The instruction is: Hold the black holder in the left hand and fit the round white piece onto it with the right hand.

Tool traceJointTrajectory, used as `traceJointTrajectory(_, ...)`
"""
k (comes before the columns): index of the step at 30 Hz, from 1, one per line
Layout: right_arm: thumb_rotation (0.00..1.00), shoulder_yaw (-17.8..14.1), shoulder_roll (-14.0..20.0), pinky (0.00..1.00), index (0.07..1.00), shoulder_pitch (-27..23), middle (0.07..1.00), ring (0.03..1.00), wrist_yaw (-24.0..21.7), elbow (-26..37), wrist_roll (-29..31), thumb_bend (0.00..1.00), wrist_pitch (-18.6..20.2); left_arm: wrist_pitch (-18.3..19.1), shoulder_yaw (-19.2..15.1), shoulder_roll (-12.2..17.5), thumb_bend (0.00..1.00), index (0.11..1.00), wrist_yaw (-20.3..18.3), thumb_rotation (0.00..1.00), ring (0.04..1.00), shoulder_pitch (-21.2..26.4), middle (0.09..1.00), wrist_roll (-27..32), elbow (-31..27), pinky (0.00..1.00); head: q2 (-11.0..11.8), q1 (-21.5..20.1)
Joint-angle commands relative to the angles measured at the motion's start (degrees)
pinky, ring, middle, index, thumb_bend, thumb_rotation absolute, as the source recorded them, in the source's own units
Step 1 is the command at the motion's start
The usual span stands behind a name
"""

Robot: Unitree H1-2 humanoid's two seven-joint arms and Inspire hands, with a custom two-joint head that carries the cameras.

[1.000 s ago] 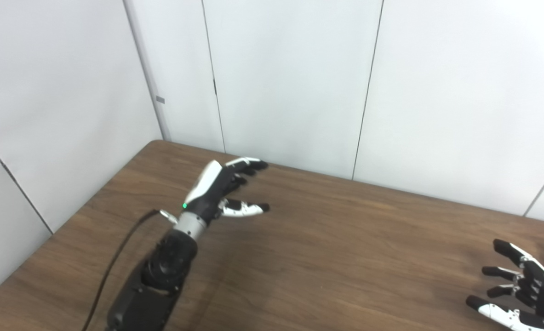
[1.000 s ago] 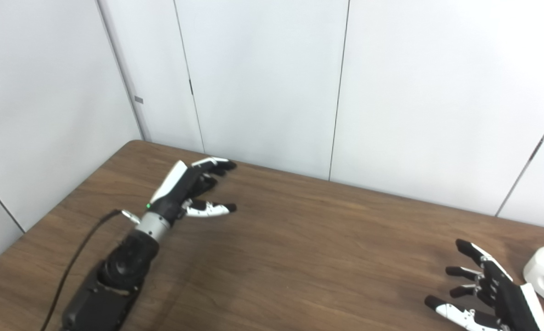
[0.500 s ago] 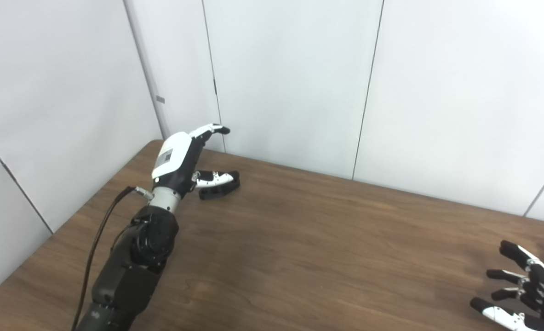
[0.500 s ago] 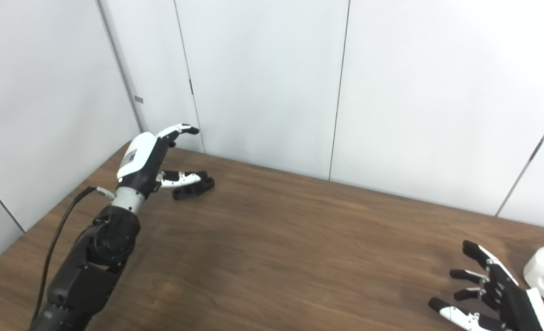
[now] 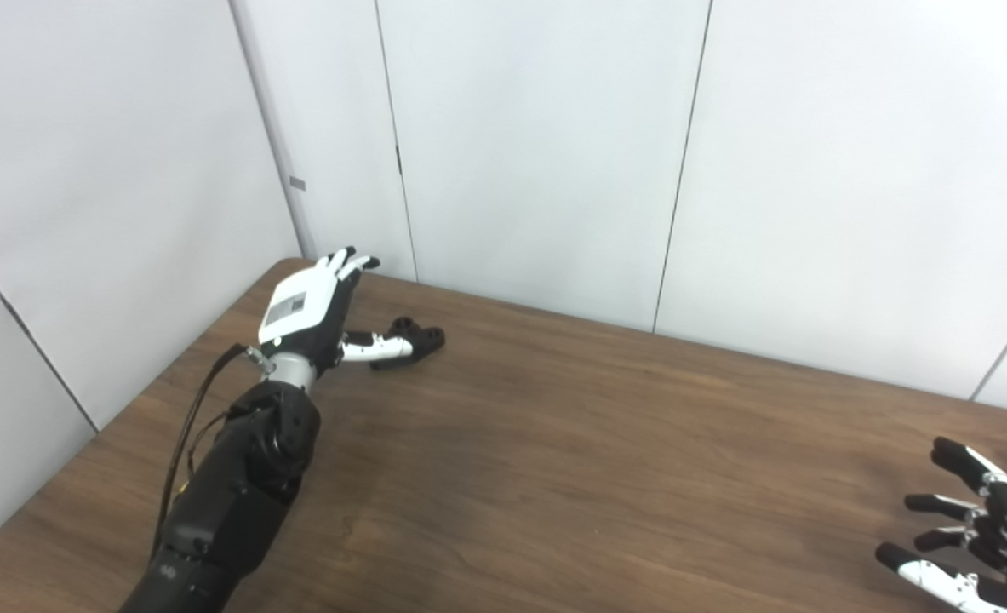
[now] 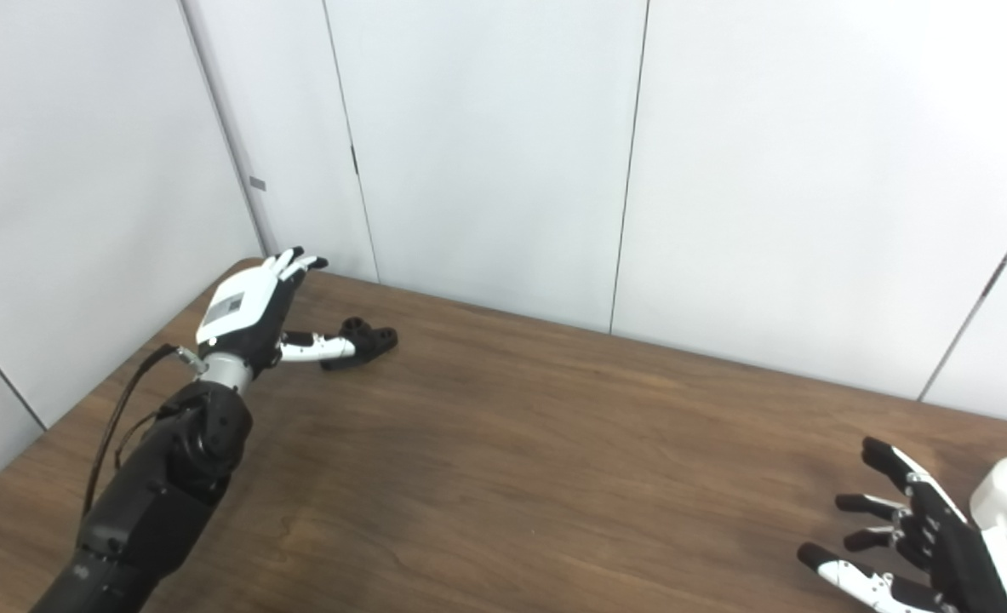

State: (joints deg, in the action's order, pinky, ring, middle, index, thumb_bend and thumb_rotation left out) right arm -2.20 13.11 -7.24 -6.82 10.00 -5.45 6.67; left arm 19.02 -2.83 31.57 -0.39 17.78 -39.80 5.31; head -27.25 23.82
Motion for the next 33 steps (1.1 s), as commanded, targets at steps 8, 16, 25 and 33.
traceJointTrajectory(8,0.0,-0.77,0.8,0.49,0.864,-1.36,0.881,0.684,0.27,3.79,0.61,0.55,1.0,2.58,2.59,3.01,1.0,0.903,1.21,0.62,1.0,3.59,1.0,-3.24,2.7,0.94,-0.31,-0.37)
traceJointTrajectory(16,0.0,-1.01,1.12,0.48,0.863,-1.32,0.884,0.682,-0.06,4.56,1.29,0.55,1.4,4.87,4.14,2.33,1.0,0.901,0.49,0.52,1.0,4.68,1.0,-2.49,5.45,0.97,-0.55,-0.64)
traceJointTrajectory(25,0.0,-1.57,1.59,0.47,0.865,-0.56,0.883,0.682,-0.33,6.46,1.84,0.54,2.87,4.21,6.73,2.14,0.99,0.883,3.24,0.54,1.0,5.81,1.0,-3.28,10.8,0.93,-1.01,-1.4)
traceJointTrajectory(33,0.0,-1.67,1.81,0.5,0.867,0.67,0.887,0.688,0.04,7.99,1.04,0.54,3.93,3.0,7.72,1.71,0.97,0.872,4.77,0.52,1.0,6.84,1.0,-2.04,15.01,0.95,-1.24,-1.96)
